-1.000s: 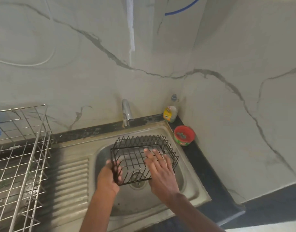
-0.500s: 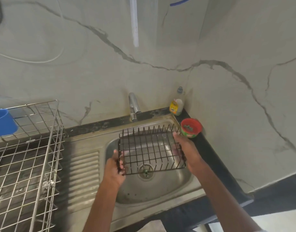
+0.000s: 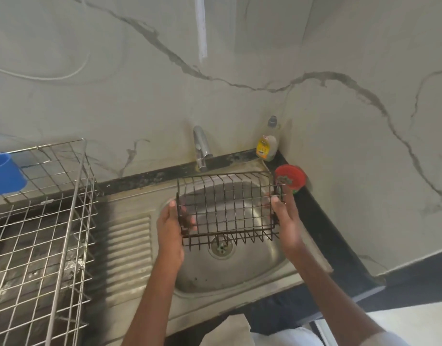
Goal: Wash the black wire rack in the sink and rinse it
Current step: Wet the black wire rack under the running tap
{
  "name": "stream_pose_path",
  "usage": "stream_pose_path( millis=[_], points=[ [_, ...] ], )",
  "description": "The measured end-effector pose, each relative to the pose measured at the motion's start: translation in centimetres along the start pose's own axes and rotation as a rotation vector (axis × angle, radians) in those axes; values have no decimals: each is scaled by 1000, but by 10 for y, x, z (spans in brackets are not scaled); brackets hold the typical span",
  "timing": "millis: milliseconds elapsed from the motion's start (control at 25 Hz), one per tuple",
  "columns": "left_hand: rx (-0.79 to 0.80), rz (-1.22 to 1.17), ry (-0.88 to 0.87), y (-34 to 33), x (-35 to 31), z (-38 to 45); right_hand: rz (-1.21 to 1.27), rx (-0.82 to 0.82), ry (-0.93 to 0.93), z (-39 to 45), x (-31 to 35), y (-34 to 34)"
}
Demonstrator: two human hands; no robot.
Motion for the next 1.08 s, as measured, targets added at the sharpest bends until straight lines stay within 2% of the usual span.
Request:
stream_pose_path(
  millis=[80, 120, 200, 280, 360, 440, 560, 680, 760, 800, 960, 1080],
  points=[
    [-21, 89, 125, -2, 14, -1, -33, 34, -181, 2, -16, -5],
    [-26, 100, 128, -2, 17, -3, -43, 32, -209, 5, -23, -3],
    [-9, 64, 21, -2, 11, -5, 8, -13, -97, 10, -24, 7],
    [63, 2, 2, -2, 6, -9, 54, -19, -77, 12, -28, 14],
    [175, -60, 144, -4, 14, -14, 56, 9, -287, 11, -47, 10],
    [292, -229, 219, -11, 10, -23, 73, 19, -457, 11, -65, 11],
    [417, -437, 223, -26, -17, -45, 192, 80, -473, 21, -62, 16],
    [514, -439, 259, -51, -38, -62, 124, 158, -536, 22, -55, 25],
    [514, -399, 266, -67, -41, -68, -71, 154, -461, 33, -44, 37],
    [519, -370, 262, -75, -40, -72, -171, 101, -364, 44, -35, 47],
    [556, -245, 216, -100, -35, -74, -550, -226, 9, 101, 28, 94],
    [553, -217, 237, -118, -31, -70, -1047, -226, 132, 153, 54, 101]
  ],
)
Point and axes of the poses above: each hand's wrist, its own z-axis towards the middle knuckle, its own y-axis out of the back of the hand, x = y × z, the point moved 6 cm from there along z, towards the middle knuckle, and after that the axes turned 5 degrees about z, right-handed, at the moved point
